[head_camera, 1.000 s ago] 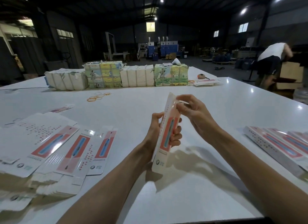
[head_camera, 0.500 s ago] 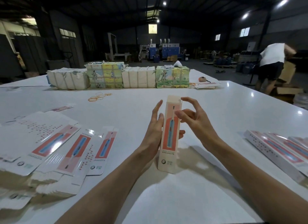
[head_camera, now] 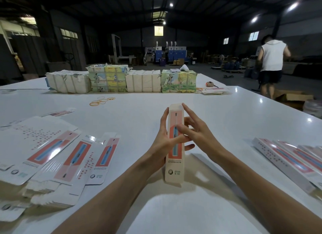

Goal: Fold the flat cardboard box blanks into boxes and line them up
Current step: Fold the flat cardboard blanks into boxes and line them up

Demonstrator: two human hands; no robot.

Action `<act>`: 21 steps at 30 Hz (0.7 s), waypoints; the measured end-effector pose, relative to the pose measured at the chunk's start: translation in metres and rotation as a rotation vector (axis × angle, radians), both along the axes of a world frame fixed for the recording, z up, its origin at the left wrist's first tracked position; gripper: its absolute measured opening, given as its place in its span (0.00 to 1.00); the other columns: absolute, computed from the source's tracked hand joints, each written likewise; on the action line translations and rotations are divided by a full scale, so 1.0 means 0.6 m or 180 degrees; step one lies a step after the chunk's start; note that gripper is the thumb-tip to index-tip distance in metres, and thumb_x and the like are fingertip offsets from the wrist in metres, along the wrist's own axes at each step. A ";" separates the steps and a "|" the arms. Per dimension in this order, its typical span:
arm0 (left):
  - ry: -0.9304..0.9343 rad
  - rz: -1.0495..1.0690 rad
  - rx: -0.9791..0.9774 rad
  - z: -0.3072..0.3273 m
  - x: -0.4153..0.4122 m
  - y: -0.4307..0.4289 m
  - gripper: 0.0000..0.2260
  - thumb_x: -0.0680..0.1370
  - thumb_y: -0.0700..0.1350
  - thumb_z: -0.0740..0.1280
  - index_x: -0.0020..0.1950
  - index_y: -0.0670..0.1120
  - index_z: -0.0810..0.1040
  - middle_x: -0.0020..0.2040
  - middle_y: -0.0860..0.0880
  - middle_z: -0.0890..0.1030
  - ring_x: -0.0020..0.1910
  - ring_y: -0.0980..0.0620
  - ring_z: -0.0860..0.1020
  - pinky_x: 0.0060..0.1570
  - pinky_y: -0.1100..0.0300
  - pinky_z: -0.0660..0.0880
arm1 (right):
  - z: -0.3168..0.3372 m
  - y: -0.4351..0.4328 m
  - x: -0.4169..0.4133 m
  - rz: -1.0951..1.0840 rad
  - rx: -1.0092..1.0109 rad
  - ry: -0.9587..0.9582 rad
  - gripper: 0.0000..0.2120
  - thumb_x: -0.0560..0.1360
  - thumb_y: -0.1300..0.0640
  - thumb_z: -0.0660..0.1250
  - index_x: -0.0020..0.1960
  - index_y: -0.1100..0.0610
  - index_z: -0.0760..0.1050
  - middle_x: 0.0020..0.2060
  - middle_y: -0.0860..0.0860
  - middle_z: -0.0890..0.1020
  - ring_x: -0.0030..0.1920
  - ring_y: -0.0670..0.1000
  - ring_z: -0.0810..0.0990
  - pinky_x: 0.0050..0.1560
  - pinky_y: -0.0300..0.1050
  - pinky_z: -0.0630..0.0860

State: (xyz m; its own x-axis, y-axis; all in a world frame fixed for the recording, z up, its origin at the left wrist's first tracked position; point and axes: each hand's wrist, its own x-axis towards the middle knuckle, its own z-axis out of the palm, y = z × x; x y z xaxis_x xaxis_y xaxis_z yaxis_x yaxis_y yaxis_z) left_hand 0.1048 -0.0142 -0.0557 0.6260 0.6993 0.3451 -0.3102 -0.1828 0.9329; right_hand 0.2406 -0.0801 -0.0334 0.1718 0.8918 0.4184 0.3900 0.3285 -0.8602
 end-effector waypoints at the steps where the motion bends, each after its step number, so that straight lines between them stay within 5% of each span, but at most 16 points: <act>1: 0.0029 0.0011 0.0050 -0.001 0.000 0.000 0.44 0.69 0.47 0.77 0.75 0.71 0.56 0.68 0.58 0.71 0.57 0.49 0.83 0.43 0.60 0.83 | 0.001 0.000 -0.001 0.0028 0.0003 -0.0005 0.35 0.78 0.43 0.68 0.79 0.31 0.56 0.63 0.44 0.79 0.56 0.38 0.84 0.40 0.44 0.84; 6: 0.0246 0.0168 0.0337 0.003 0.001 0.003 0.42 0.68 0.50 0.77 0.75 0.68 0.57 0.70 0.59 0.70 0.59 0.51 0.81 0.44 0.65 0.82 | 0.003 -0.001 0.002 0.0071 0.0029 -0.0011 0.30 0.79 0.45 0.68 0.75 0.30 0.61 0.59 0.48 0.80 0.57 0.43 0.84 0.42 0.46 0.85; 11: 0.0497 0.0203 0.0250 -0.008 -0.001 0.005 0.45 0.68 0.47 0.77 0.77 0.65 0.55 0.61 0.53 0.75 0.51 0.64 0.84 0.37 0.67 0.81 | -0.010 0.009 0.006 0.0058 -0.0079 0.0077 0.21 0.81 0.50 0.71 0.71 0.43 0.70 0.55 0.50 0.83 0.55 0.51 0.87 0.45 0.52 0.87; 15: 0.0754 0.0188 0.0111 -0.013 -0.004 0.004 0.42 0.68 0.48 0.77 0.74 0.65 0.56 0.60 0.48 0.78 0.48 0.50 0.87 0.40 0.63 0.82 | -0.018 0.015 0.017 0.0069 -0.0198 0.0069 0.12 0.82 0.53 0.70 0.63 0.49 0.73 0.51 0.52 0.85 0.55 0.53 0.86 0.51 0.50 0.86; 21: 0.0789 0.0006 -0.0131 -0.015 -0.002 0.003 0.40 0.69 0.47 0.78 0.72 0.67 0.59 0.58 0.45 0.81 0.49 0.49 0.88 0.41 0.58 0.84 | -0.024 0.019 0.024 -0.0329 -0.0129 0.0498 0.12 0.85 0.42 0.62 0.66 0.46 0.73 0.50 0.48 0.87 0.50 0.50 0.88 0.46 0.41 0.84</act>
State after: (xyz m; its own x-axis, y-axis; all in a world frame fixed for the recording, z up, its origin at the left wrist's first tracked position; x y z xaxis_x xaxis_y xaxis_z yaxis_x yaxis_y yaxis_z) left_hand 0.1039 -0.0125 -0.0648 0.6866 0.7109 0.1524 -0.0706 -0.1434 0.9871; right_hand 0.2549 -0.0687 -0.0475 0.3235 0.8817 0.3434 0.2802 0.2573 -0.9248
